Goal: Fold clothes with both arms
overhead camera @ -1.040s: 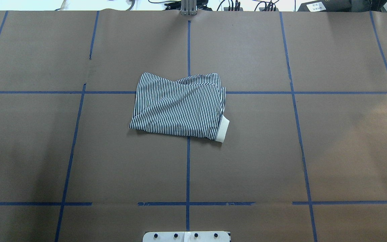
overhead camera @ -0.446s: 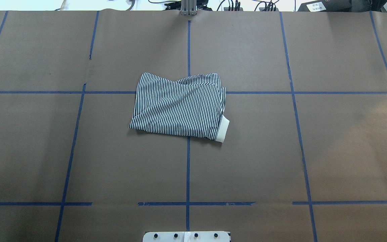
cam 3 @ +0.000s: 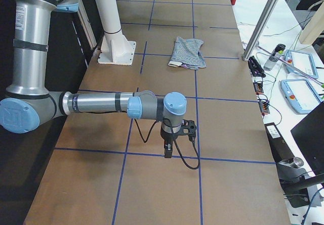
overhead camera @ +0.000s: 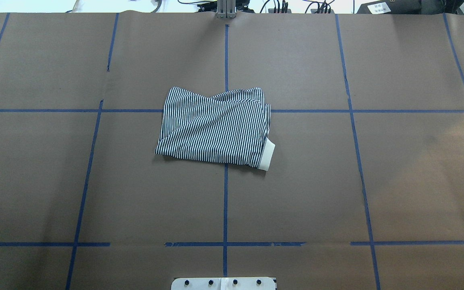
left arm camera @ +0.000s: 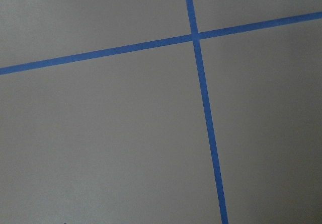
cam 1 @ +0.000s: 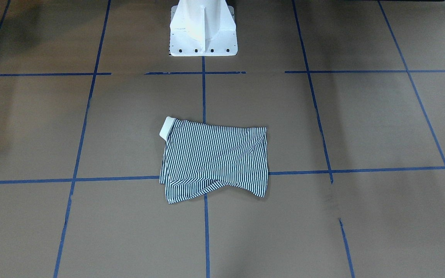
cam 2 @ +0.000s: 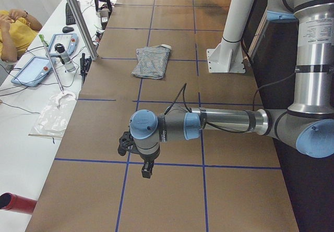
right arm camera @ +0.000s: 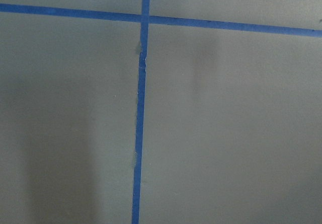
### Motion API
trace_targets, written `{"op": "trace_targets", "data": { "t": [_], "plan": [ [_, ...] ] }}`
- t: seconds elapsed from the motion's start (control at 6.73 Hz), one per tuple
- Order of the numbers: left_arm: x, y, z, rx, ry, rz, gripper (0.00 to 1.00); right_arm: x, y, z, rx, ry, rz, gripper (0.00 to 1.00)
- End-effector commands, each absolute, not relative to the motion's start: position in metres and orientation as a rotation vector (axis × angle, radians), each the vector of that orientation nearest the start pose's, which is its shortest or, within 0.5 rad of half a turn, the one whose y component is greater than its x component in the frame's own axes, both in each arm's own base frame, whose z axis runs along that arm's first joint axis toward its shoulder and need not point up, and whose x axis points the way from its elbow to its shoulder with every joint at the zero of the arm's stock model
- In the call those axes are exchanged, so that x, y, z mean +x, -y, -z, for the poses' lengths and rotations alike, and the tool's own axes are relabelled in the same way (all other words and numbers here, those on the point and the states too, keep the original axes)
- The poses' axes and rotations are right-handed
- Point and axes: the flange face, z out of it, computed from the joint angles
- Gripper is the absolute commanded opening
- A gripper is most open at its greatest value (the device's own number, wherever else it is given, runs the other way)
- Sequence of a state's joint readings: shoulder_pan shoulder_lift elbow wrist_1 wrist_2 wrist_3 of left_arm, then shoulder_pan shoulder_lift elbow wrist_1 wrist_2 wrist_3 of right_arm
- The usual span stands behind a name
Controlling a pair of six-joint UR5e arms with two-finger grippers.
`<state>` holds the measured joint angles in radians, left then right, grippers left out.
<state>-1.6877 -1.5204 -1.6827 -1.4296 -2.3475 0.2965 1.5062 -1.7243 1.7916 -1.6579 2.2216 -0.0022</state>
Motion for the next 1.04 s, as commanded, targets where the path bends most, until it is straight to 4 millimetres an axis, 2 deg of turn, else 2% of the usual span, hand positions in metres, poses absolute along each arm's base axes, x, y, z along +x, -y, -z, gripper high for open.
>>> {"op": "trace_targets", "data": {
  "t": [0.0, 0.89],
  "plan": [
    [-0.1175, 0.4508, -0.6389, 0.101, -0.772, -0.147, 1.00, 0.0453, 0.4290, -0.6357, -0.031, 0.651, 0.060, 1.00],
    [-0.1180, 0.4494, -0.6406, 0.104, -0.762, -0.148, 1.00, 0.0449, 0.4261, -0.6371, -0.036, 0.659, 0.058, 1.00]
  ]
}}
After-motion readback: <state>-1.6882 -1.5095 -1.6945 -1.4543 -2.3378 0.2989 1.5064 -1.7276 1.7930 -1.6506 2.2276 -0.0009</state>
